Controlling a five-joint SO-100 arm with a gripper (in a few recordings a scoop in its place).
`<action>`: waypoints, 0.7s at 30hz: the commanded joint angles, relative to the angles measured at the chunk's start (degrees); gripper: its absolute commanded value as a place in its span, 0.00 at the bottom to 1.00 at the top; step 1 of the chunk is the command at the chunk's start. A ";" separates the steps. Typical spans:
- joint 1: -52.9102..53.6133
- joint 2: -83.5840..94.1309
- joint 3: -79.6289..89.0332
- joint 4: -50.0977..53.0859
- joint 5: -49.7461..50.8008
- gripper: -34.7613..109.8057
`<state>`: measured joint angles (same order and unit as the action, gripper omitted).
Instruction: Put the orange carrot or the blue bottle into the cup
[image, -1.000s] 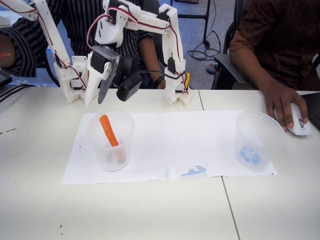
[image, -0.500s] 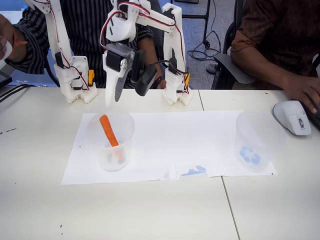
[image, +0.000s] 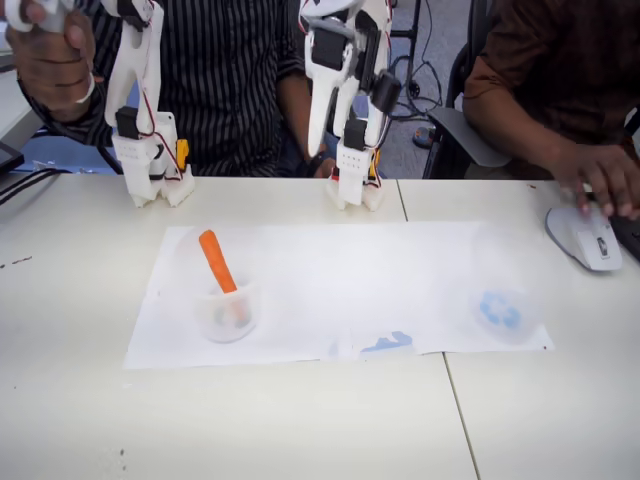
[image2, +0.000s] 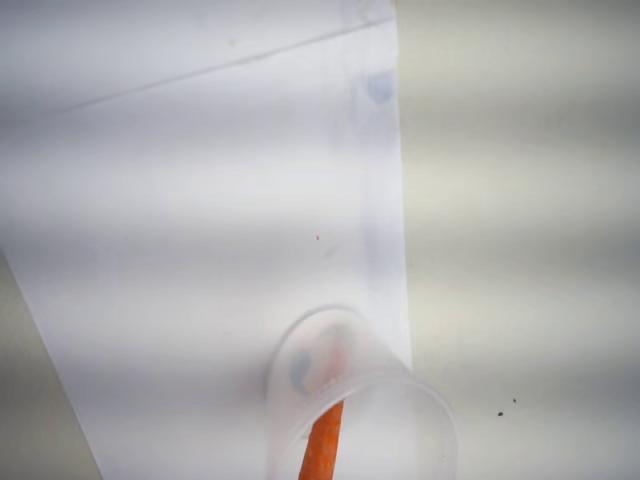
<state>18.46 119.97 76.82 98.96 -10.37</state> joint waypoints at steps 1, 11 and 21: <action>-3.60 17.58 6.59 -0.44 0.26 0.37; -12.66 44.03 31.03 -12.39 0.18 0.33; -21.36 61.96 58.45 -26.37 -3.69 0.34</action>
<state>-1.23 177.45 131.84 77.26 -11.34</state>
